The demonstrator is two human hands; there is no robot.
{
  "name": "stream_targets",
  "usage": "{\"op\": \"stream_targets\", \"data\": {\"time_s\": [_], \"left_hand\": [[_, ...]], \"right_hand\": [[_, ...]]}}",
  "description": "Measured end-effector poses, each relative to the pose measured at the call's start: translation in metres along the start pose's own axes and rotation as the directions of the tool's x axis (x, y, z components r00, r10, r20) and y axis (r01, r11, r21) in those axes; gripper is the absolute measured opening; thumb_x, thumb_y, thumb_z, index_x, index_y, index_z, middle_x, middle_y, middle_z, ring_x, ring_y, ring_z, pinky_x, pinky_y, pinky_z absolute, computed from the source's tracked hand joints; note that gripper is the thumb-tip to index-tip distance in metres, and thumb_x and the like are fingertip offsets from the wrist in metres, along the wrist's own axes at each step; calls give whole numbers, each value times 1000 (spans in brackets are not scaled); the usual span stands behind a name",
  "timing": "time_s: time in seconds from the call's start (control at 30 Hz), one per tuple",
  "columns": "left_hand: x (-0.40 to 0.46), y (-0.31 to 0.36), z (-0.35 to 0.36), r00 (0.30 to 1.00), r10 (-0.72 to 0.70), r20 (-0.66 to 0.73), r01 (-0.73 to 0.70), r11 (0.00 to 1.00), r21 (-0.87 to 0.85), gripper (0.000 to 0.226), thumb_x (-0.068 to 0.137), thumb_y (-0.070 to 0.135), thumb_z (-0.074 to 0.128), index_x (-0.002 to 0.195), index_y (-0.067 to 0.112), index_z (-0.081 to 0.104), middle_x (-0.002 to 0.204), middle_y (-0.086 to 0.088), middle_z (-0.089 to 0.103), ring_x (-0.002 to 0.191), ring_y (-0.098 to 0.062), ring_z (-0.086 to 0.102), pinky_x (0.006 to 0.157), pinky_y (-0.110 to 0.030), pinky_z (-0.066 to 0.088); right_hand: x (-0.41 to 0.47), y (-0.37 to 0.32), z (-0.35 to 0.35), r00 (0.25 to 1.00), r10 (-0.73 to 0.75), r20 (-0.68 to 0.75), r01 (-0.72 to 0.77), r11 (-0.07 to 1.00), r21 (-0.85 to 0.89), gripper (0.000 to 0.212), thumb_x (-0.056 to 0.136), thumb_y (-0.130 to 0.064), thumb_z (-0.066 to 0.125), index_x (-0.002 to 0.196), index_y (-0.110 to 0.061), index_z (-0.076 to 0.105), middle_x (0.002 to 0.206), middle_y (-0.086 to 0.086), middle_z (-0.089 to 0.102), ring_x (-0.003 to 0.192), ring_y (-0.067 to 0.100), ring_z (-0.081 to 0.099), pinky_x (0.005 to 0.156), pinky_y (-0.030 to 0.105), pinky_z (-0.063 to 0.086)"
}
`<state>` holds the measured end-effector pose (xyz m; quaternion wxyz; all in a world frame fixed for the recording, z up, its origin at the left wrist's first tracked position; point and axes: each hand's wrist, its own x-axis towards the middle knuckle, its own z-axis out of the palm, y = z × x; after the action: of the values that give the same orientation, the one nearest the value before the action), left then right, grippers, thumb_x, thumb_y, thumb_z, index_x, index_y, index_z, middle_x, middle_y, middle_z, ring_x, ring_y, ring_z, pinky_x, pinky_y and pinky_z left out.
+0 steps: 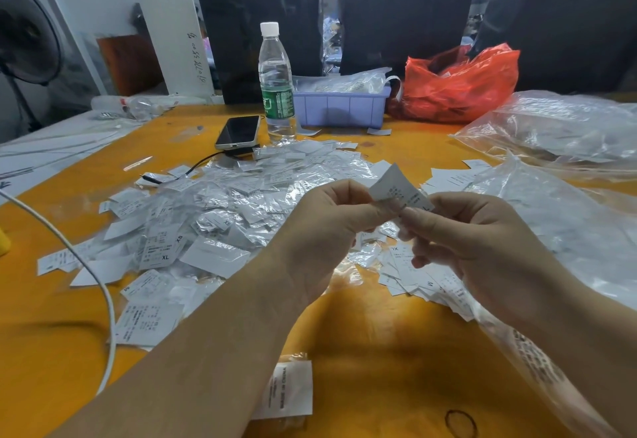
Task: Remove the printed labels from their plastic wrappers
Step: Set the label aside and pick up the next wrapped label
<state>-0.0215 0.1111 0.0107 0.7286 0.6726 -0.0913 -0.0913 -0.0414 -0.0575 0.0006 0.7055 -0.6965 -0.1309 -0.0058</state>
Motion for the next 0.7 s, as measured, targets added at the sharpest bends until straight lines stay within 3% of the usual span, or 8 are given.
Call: {"op": "stream_targets", "data": {"time_s": [0.1,0.17,0.23,0.33,0.43,0.5,0.7], "left_hand": [[1,0,0,1000,-14,9,14,999,32,24,60,26,76,76,11,66,84,-6,63,65,-8,50,64,-25,37],[1,-1,-1,999,-29,32,28,999,46,42,63,30,75,95,2,70,81,0,65,69,-10,51,67,-28,36],[2,0,-2,998,-34,44,32,998,46,45,72,31,72,105,0,69,78,4,67,68,-9,53,68,-29,36],[2,1,-4,999,4,39,-6,998,62,33,79,27,69,99,1,69,75,4,66,62,-5,53,66,-25,39],[1,1,-5,992,115,47,-122,976,182,18,83,17,71,88,0,69,74,-5,63,60,-2,53,61,-13,45],[0,0,-5,985,156,68,-169,947,273,15,87,16,71,86,1,70,74,-10,64,65,-6,56,64,-15,47],[2,1,-6,990,124,62,-136,955,265,14,91,21,65,81,12,68,69,5,65,57,-1,54,53,-8,41]], "right_hand": [[1,0,-1,1000,10,-10,-10,999,31,26,71,-26,72,77,-1,72,70,10,64,58,16,54,55,24,50],[1,-1,-1,1000,10,-16,-10,999,43,25,70,-28,71,78,-4,73,71,9,65,58,16,55,55,25,50],[1,-1,-2,1000,14,-10,-13,998,55,22,70,-28,70,77,-8,74,71,9,65,58,16,55,55,25,50],[1,0,-2,999,36,15,-37,997,68,19,66,-25,72,77,-10,76,72,9,65,57,15,54,56,24,51],[1,1,-1,999,44,24,-45,998,49,17,66,-21,73,80,-11,76,73,8,66,57,14,54,56,23,51],[0,0,-1,1000,29,1,-29,999,19,19,69,-19,74,85,-9,75,75,7,68,61,14,58,55,22,51],[-1,-4,0,995,-57,-88,54,998,-42,37,65,-16,71,101,-6,68,75,12,73,60,20,64,58,29,58]]}}
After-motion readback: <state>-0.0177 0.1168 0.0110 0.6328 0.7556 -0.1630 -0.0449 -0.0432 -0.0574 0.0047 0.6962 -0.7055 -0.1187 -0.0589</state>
